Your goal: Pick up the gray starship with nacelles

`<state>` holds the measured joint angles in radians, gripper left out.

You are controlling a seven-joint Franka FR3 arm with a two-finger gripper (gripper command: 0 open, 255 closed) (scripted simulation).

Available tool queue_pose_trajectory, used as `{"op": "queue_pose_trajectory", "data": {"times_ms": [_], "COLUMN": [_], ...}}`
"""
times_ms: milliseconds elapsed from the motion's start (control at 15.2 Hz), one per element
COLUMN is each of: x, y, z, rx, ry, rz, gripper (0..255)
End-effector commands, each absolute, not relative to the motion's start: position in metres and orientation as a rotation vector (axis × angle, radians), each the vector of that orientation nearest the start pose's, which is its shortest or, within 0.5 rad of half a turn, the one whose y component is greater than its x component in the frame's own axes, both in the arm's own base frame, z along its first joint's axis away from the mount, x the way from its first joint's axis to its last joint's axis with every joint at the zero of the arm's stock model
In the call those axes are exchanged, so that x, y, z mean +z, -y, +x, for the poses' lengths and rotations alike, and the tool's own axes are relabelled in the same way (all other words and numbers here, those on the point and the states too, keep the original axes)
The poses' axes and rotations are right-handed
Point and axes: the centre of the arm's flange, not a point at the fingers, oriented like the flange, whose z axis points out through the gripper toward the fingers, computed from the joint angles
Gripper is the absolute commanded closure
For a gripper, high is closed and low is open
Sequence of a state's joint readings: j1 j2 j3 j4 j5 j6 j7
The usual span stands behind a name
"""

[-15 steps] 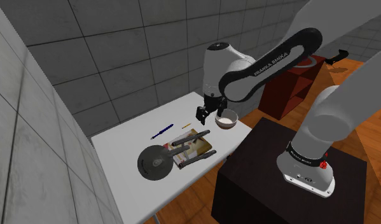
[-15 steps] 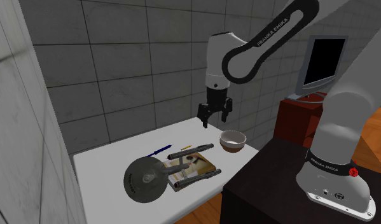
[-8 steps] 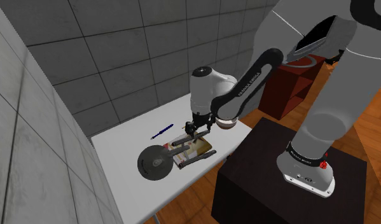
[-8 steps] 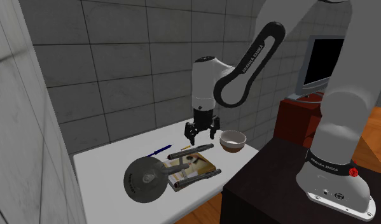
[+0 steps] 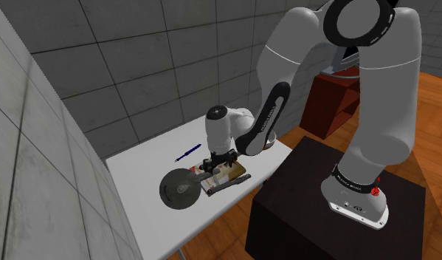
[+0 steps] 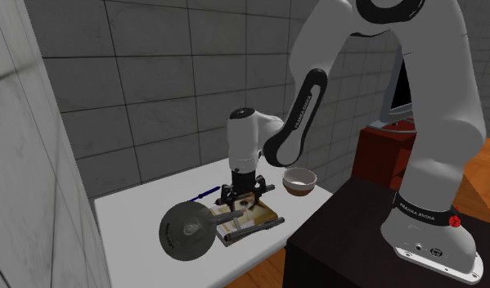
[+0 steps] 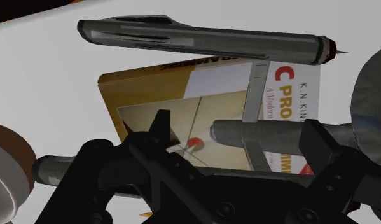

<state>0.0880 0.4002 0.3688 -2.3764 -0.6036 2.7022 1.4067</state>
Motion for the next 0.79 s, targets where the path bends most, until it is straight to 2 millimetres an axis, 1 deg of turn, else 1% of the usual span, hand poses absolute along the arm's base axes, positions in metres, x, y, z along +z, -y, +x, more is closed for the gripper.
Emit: {"op": "queue_pose_trajectory", "data": {"times_ms": [0, 132, 594, 726], "x": [0.142, 0.123, 0.086, 0.083], "y": [-0.256, -0.264, -0.264, -0.264], "z": [0.438, 0.446, 0.446, 0.446], "rx": [-0.13, -0.134, -0.134, -0.134], "ry": [-0.703, -0.727, -0.727, -0.727], "rz": [-3.138, -3.136, -3.136, -3.136], "gripper": [0, 0, 0, 0]}}
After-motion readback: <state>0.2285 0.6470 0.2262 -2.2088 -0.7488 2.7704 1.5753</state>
